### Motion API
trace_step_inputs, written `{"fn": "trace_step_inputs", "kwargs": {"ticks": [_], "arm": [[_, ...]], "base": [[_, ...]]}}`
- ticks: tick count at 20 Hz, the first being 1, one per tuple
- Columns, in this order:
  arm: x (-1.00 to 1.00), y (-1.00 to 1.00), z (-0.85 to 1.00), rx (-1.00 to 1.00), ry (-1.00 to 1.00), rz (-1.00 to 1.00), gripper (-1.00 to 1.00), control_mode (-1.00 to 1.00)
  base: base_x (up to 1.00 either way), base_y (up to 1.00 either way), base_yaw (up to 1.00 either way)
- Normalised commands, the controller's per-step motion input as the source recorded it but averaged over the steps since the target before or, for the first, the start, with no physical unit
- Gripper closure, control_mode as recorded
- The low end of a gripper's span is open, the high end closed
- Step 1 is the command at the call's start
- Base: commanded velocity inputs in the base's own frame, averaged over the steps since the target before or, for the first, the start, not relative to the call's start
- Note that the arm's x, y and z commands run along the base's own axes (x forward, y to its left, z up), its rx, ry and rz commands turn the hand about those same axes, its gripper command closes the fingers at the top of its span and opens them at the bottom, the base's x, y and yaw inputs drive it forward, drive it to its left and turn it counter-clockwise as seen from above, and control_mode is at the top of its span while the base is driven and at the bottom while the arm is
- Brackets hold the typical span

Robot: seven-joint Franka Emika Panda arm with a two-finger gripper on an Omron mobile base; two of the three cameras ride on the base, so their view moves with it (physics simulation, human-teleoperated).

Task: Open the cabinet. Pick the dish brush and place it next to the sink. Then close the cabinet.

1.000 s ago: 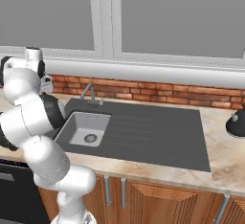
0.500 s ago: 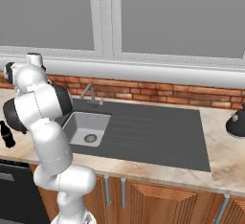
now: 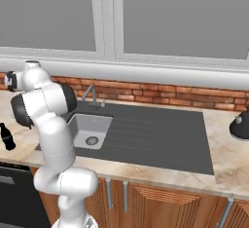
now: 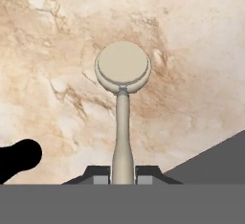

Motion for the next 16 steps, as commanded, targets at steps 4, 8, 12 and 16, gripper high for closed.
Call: {"fn": "trace_step_inputs", "kwargs": {"ticks": [4,8,12,16], "arm": [[0.0,0.0,-0.35,-0.02,-0.01,-0.01,1.0,-1.0],[0.0,0.0,-0.41,0.0,-0.01,-0.02,1.0,-1.0],[0.0,0.0,-0.41,0.0,-0.02,-0.02,1.0,-1.0],[0.0,0.0,-0.33,0.0,-0.05,-0.04,1.0,-1.0]], "base": [[0.0,0.0,0.0],[0.0,0.0,0.0],[0.0,0.0,0.0],[0.0,0.0,0.0]]}}
